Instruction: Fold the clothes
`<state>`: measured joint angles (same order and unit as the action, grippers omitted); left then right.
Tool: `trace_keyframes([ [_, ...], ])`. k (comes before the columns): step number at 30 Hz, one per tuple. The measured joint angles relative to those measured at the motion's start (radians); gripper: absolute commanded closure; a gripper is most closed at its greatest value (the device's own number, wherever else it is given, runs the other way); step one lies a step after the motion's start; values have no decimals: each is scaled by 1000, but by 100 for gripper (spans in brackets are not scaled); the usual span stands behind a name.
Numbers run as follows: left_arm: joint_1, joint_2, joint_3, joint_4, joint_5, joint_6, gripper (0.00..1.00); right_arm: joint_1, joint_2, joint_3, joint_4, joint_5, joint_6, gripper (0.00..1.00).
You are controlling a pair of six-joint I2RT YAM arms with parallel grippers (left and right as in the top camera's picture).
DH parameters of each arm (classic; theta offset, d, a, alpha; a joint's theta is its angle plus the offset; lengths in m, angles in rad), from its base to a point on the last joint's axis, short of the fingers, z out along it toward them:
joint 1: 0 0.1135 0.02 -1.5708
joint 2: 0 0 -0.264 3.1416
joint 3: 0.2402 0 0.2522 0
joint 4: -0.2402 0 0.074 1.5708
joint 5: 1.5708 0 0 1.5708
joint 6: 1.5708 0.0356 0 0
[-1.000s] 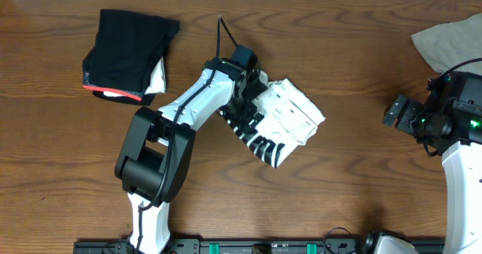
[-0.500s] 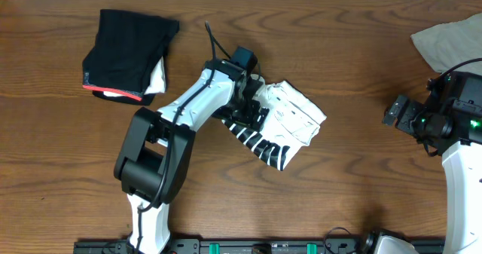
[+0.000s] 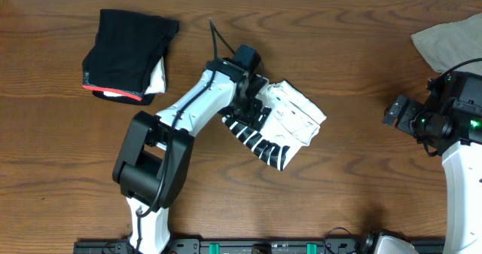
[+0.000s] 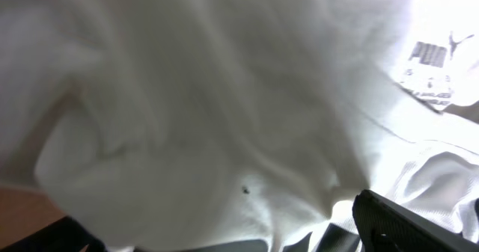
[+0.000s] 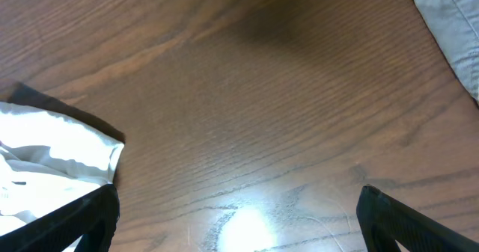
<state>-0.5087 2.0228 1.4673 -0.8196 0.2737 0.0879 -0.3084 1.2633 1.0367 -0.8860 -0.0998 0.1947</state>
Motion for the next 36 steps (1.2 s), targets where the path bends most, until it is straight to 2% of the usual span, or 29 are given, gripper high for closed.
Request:
trace_keyframes([
  [12,-103,0,0,16,-174,60,2,0,0,0,0,0,0,1],
  [19,-108,0,0,19,-185,58,2,0,0,0,0,0,0,1],
  [36,-106,-11,-116,175,-127,39,2,0,0,0,0,0,0,1],
])
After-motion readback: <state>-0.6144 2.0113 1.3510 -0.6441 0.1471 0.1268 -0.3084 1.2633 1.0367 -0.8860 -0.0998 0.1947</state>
